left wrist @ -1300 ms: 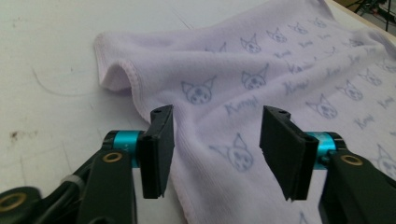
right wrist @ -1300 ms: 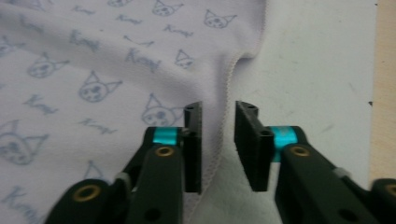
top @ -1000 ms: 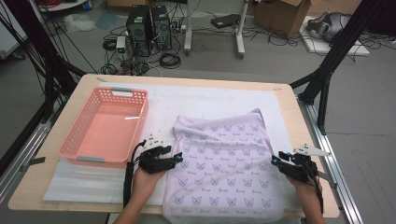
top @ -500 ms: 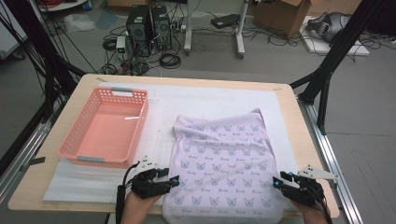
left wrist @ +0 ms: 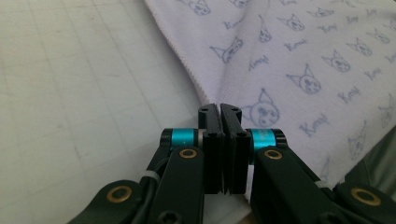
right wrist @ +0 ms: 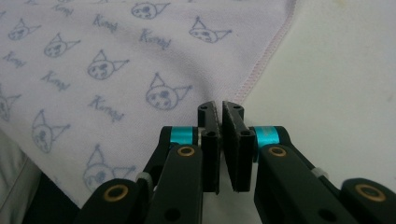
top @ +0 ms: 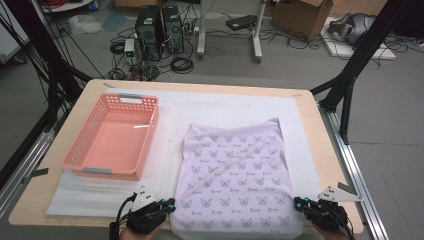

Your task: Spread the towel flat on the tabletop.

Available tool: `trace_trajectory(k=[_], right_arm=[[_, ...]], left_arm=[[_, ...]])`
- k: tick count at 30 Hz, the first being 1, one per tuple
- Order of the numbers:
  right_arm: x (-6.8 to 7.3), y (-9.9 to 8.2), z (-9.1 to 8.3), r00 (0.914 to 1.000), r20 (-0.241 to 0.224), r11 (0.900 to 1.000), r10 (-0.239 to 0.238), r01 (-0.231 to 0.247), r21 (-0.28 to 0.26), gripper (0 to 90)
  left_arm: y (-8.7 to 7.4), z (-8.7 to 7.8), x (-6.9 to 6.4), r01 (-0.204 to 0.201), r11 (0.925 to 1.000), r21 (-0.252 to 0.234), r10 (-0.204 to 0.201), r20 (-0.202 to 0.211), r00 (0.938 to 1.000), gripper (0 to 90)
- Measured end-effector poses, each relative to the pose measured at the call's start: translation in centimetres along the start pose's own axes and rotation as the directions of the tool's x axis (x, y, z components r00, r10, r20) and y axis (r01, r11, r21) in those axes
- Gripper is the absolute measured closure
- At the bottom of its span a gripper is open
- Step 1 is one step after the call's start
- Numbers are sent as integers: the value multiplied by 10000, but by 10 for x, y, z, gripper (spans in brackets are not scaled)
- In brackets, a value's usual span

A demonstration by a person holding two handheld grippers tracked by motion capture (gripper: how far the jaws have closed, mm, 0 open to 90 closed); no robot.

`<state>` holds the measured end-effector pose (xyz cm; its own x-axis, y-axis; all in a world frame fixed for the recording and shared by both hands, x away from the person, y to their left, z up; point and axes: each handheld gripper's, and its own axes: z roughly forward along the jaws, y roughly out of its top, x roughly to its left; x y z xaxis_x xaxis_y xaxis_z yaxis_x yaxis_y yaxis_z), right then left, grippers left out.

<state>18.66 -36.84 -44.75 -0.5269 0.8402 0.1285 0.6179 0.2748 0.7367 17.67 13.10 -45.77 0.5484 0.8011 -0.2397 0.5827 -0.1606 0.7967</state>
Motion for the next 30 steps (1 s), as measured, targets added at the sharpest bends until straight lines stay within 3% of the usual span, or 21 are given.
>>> trace_trajectory(k=[2,6,11,13,15,17,18,19,22,26,28,30], right_arm=[[3,-1,-3,10000,75,10000,-30,29,93,865],[6,-11,-16,9993,328,9995,-160,151,278,868],[10,-23,-32,9977,604,9986,-307,279,453,866],[12,-24,-34,9979,590,9988,-262,236,430,837],[13,-22,-34,9976,691,9998,-79,66,185,684],[11,-19,-32,9973,706,9995,208,-192,-234,632],[9,-16,-31,9969,736,9991,267,-242,-350,620],[8,-14,-29,9964,778,9986,345,-312,-435,621],[4,-9,-21,9945,832,9968,640,-597,-538,634],[2,-4,-9,9942,799,9971,727,-706,-284,638],[4,-1,-1,9953,770,9982,592,-583,-132,645],[7,2,3,9955,841,9990,436,-426,-143,698]], left_arm=[[0,2,1,126,9999,-118,-125,104,9999,842],[3,6,1,79,9991,-423,-77,49,10000,622],[13,18,3,302,9977,-607,-285,283,9992,510],[15,25,0,185,9990,-408,-168,400,9991,511],[16,30,-6,-329,9988,-375,337,211,9992,533],[15,29,-9,-641,9976,-274,638,-130,9979,734],[14,28,-8,-584,9981,-203,584,12,9983,855],[14,25,-7,-550,9984,-96,550,16,9985,878],[9,10,-2,-428,9990,90,428,-30,9991,883],[0,-3,4,-371,9993,25,371,68,9993,869],[-1,-3,4,-160,9998,-112,163,257,9995,755],[-1,-2,2,-110,9995,-292,114,138,9998,609]])
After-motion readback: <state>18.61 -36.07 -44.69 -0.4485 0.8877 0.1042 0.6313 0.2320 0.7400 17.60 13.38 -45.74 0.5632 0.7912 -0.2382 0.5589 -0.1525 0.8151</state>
